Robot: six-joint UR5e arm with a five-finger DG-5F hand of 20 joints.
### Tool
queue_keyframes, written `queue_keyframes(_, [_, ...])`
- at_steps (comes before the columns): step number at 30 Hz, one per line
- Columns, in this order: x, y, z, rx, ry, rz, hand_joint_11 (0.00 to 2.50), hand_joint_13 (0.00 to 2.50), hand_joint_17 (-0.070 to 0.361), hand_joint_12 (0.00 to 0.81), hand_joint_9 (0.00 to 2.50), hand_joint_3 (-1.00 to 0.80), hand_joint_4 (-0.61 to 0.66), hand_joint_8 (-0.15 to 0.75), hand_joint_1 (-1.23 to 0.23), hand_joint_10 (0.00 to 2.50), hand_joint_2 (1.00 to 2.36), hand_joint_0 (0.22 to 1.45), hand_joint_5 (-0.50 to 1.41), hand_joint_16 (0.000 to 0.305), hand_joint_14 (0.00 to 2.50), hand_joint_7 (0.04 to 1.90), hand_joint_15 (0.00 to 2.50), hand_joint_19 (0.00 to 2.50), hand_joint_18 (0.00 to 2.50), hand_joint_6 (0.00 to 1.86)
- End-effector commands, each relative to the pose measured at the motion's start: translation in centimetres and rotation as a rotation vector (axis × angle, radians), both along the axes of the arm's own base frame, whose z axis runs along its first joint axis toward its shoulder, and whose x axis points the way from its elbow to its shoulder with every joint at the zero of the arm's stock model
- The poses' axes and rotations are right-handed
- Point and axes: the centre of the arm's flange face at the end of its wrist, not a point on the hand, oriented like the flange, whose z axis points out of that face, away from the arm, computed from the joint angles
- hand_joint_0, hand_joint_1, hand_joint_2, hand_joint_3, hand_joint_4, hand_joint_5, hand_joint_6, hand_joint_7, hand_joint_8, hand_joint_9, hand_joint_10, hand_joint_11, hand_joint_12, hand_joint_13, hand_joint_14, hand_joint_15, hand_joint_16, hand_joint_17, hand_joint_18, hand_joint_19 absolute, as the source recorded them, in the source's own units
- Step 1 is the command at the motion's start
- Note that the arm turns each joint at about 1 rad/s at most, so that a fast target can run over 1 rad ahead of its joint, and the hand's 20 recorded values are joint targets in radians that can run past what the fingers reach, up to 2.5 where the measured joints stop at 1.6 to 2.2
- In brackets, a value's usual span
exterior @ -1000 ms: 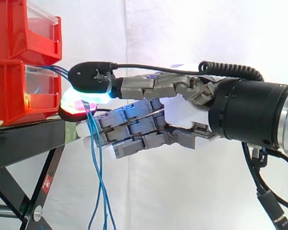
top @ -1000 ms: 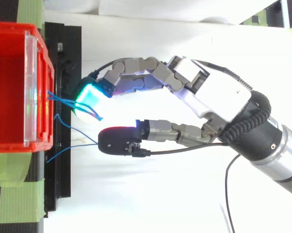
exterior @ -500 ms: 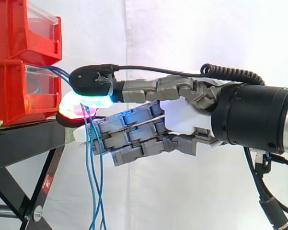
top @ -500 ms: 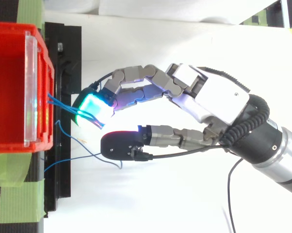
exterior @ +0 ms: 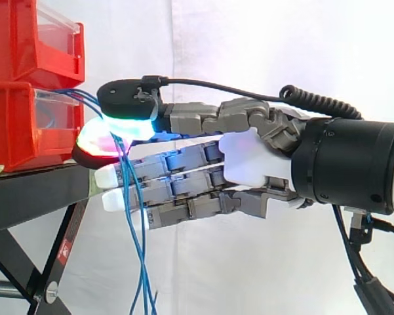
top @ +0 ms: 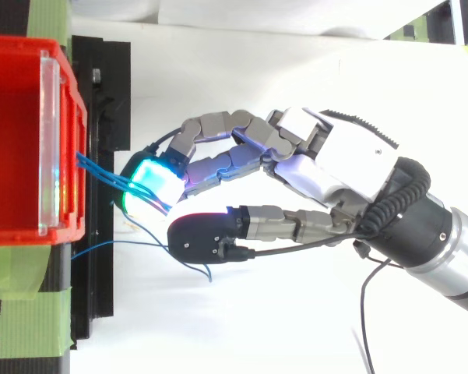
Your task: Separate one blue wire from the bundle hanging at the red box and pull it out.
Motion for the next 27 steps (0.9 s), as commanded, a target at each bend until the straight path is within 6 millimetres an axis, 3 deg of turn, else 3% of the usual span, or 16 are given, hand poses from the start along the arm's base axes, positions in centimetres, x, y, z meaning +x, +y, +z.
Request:
queue_keyframes(1, [-0.07,0.26,-0.14,0.018,0.003,0.026,0.59,1.00,0.115,0.431,0.89,-0.14,0.16,0.369,-0.74,0.02,1.02,0.61,-0.17,0.051,0.02,0.85,0.66,0.42,0.80,0.83])
queue_keyframes(8, [-0.17,0.33,-0.33,0.052,0.004,0.057,0.70,1.13,0.115,0.445,0.96,-0.11,0.16,0.379,-0.75,0.02,1.02,0.61,-0.17,0.051,0.03,0.85,0.81,0.42,0.84,0.84])
queue_keyframes(19, [-0.37,0.29,-0.54,0.084,0.009,0.066,0.67,1.35,0.110,0.462,0.94,-0.12,0.17,0.379,-0.74,0.02,1.02,0.61,-0.17,0.049,0.03,0.86,0.93,0.41,0.85,0.84])
queue_keyframes(27, [-0.41,0.29,-0.57,0.118,-0.004,0.071,0.65,1.18,0.111,0.489,0.89,-0.12,0.17,0.367,-0.73,0.02,1.02,0.61,-0.17,0.049,0.03,0.86,0.81,0.41,0.83,0.84])
